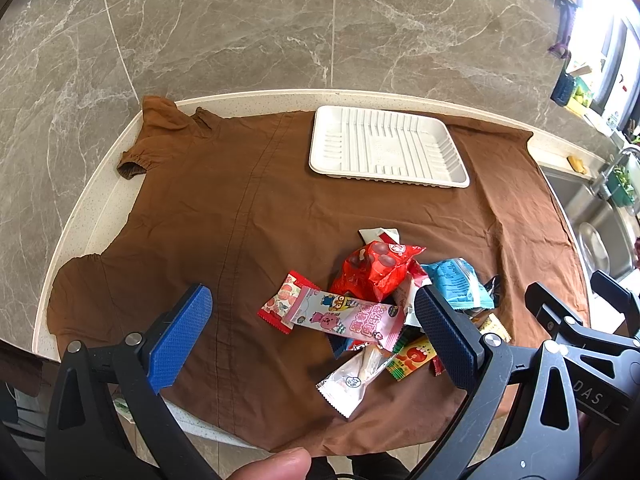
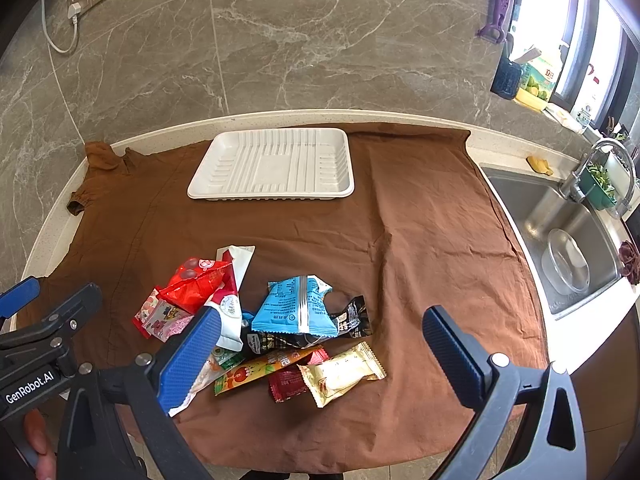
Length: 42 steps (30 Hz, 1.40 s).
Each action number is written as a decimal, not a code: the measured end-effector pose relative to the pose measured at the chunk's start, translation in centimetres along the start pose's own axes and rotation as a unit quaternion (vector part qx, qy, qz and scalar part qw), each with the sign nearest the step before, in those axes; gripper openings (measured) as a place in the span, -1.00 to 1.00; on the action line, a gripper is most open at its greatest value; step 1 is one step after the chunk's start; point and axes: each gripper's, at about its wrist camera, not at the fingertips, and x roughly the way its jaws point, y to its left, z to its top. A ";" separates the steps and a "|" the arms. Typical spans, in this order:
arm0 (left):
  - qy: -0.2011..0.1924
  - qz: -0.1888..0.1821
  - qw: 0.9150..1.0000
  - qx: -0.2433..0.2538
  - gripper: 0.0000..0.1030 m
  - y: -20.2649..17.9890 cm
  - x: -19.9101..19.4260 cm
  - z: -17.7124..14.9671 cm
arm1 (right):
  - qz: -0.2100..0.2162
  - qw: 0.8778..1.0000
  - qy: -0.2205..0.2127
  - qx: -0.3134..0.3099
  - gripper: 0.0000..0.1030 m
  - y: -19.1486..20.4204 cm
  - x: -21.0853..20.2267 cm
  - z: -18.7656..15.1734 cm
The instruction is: Organize snacks
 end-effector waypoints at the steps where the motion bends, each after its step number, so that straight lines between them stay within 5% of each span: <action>1: 0.000 0.000 1.000 0.000 1.00 0.0 0.0 0.0 | 0.000 1.000 0.000 0.000 1.00 0.0 0.0 0.0; 42: 0.005 0.002 1.000 0.001 1.00 0.4 1.2 -0.2 | -0.001 1.000 0.004 0.000 1.00 0.2 0.7 0.2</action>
